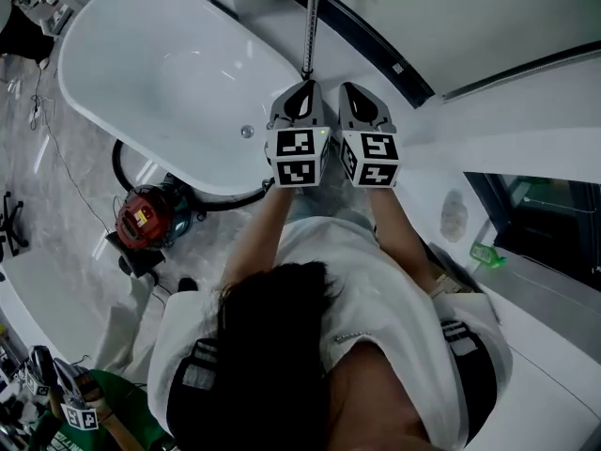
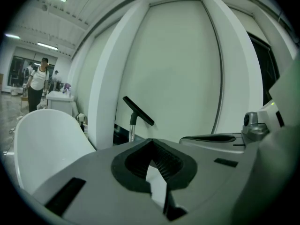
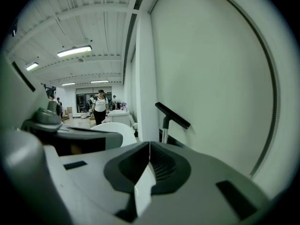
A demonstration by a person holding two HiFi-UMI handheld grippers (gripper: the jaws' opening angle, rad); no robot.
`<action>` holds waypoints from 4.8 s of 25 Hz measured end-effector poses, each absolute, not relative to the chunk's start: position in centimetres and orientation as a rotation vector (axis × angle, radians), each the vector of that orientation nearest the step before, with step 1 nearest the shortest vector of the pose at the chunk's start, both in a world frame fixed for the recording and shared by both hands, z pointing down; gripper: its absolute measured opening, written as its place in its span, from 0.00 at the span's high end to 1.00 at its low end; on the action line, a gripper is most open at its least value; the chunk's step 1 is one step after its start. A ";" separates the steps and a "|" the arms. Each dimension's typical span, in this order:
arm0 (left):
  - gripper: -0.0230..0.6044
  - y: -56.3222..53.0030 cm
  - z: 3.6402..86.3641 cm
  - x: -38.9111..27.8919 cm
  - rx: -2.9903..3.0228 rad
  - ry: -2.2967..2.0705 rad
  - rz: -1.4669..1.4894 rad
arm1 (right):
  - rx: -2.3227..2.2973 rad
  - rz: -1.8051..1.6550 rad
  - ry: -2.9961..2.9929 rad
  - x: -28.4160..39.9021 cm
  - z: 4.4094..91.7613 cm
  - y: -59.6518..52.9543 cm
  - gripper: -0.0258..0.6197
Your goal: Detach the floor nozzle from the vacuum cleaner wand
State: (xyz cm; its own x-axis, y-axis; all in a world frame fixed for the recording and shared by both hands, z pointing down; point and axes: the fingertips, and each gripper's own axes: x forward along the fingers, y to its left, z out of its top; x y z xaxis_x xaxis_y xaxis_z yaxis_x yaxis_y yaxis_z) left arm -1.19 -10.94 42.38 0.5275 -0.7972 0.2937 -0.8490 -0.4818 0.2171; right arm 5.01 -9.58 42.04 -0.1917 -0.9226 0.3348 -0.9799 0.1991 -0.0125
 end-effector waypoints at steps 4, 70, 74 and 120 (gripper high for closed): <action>0.96 -12.1 42.3 -1.0 2.438 -1.352 0.208 | 1.827 0.336 -2.201 5.4 42.2 -10.5 0.94; 0.96 -35.8 43.9 2.4 2.276 -1.556 0.236 | 1.365 0.328 -2.390 11.0 41.7 -38.3 0.75; 0.96 -36.6 44.4 2.0 2.247 -1.584 0.239 | 1.320 0.235 -2.367 11.2 41.5 -39.9 0.69; 0.96 -41.7 47.3 1.4 2.159 -1.622 0.321 | 0.910 0.105 -2.101 12.0 49.6 -47.9 0.51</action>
State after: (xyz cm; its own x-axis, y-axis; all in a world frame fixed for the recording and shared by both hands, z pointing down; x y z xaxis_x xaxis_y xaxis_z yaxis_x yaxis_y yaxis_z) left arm 1.36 -41.72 47.28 0.2928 -0.8571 0.4238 -0.9540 -0.2317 0.1905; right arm 12.04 -47.88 49.64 -0.3988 -0.5699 0.7184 -0.6389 0.7347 0.2282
